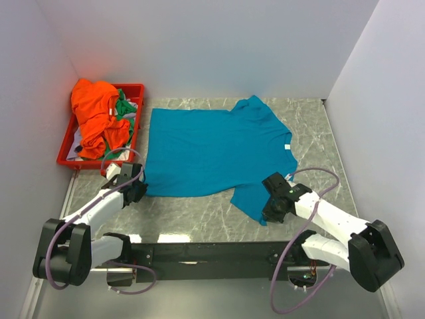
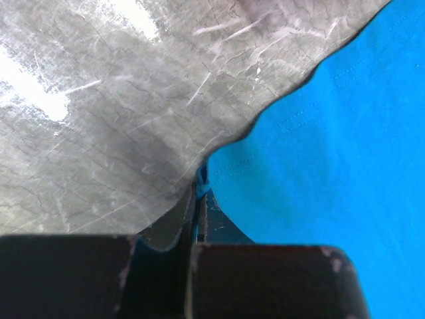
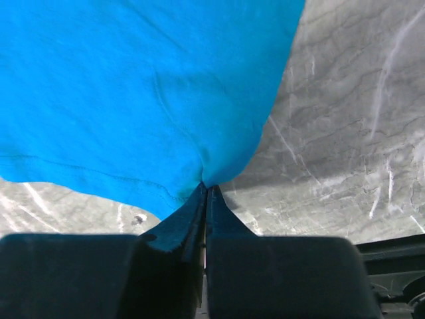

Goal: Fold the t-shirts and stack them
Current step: Fold the tshirt

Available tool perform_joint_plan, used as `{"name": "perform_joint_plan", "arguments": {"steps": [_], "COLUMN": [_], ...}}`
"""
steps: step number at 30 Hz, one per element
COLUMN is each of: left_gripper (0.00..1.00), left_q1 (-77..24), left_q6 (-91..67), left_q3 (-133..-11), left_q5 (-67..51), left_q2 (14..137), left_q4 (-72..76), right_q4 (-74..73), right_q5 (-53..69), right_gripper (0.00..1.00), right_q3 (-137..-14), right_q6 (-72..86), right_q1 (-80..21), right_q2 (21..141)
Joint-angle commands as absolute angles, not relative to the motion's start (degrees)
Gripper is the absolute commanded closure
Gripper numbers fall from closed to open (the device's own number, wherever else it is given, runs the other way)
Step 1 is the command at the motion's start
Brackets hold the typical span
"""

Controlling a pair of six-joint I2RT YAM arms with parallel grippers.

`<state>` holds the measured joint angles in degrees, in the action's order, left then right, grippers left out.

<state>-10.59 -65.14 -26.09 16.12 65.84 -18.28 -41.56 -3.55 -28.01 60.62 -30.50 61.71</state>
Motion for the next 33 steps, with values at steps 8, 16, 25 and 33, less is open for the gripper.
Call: {"name": "perform_joint_plan", "arguments": {"steps": [8, 16, 25, 33], "left_gripper": [0.99, 0.99, 0.99, 0.99], "left_q1": [-10.72, -10.81, -11.07, -11.07], "left_q6": [-62.76, -62.84, -62.49, -58.36], "left_q3": [-28.56, -28.21, -28.39, -34.61], "left_q5": [19.33, 20.22, 21.01, 19.34], "left_q2": [62.76, 57.31, 50.46, 56.13], "left_q4": [-21.71, -24.61, -29.79, -26.9], "right_q4": [-48.85, -57.39, -65.83, -57.14], "right_q5": [-9.75, -8.62, -9.05, -13.26], "right_gripper": [1.0, 1.0, 1.0, 1.0], "right_q3": [-30.15, -30.32, -35.32, -42.09], "right_q6": [62.48, 63.9, 63.37, 56.96], "right_q1": [-30.85, -30.85, -30.85, -30.85], "right_q2": [47.74, 33.23, 26.63, 36.79]}}
